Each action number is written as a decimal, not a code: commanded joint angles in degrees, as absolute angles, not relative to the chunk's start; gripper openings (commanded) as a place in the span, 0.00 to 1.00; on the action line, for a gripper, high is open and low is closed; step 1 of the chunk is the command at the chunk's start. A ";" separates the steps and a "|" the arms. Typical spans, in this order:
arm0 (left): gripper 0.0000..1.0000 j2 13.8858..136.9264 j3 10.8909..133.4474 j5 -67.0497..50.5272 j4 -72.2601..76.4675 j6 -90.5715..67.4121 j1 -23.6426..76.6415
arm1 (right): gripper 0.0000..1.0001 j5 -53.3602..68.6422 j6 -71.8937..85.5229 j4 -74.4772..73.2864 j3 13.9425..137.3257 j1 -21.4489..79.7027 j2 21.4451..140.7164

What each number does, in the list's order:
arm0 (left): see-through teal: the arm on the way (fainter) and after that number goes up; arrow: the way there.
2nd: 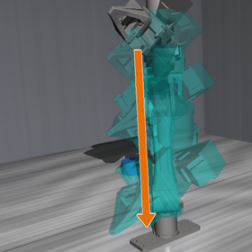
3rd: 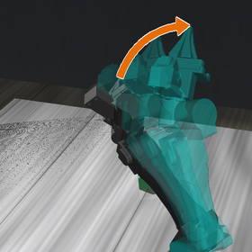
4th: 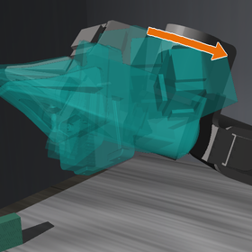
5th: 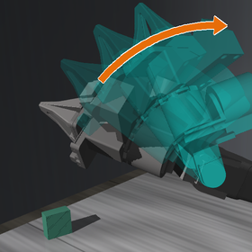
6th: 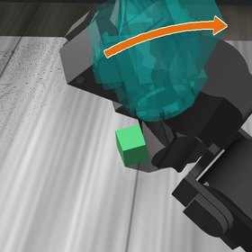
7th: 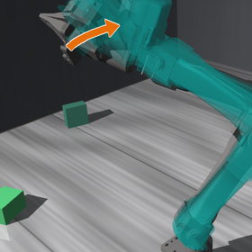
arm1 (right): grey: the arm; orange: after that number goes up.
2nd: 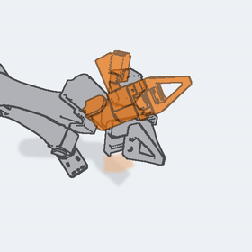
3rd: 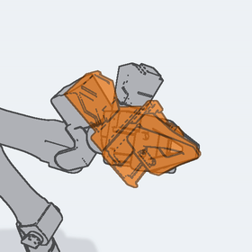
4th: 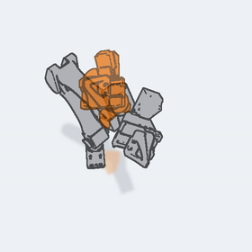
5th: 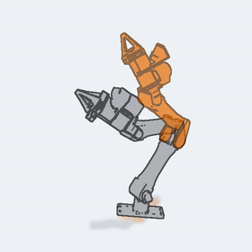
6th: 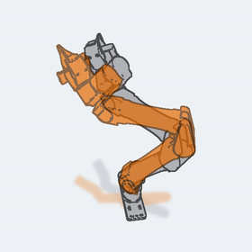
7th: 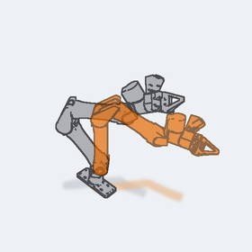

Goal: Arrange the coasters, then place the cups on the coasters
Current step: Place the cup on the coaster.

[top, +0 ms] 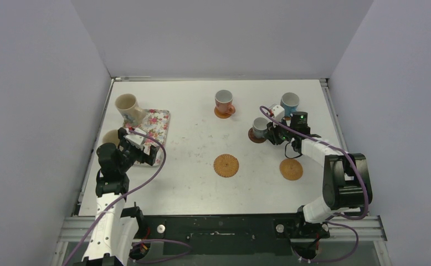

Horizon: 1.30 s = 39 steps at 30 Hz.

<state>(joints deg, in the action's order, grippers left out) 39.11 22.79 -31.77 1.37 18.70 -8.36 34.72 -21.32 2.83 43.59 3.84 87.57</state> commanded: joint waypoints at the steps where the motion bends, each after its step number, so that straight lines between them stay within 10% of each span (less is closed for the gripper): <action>1: 0.97 38.39 22.68 -32.70 3.06 19.45 -8.70 | 0.09 35.01 -22.13 3.07 45.63 4.05 85.75; 39: 0.97 38.41 22.68 -32.87 2.89 19.51 -8.70 | 0.16 37.04 -22.85 0.79 47.38 4.86 88.71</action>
<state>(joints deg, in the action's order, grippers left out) 39.00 22.79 -31.77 1.37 18.87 -8.36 35.42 -22.09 0.27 45.45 4.25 88.42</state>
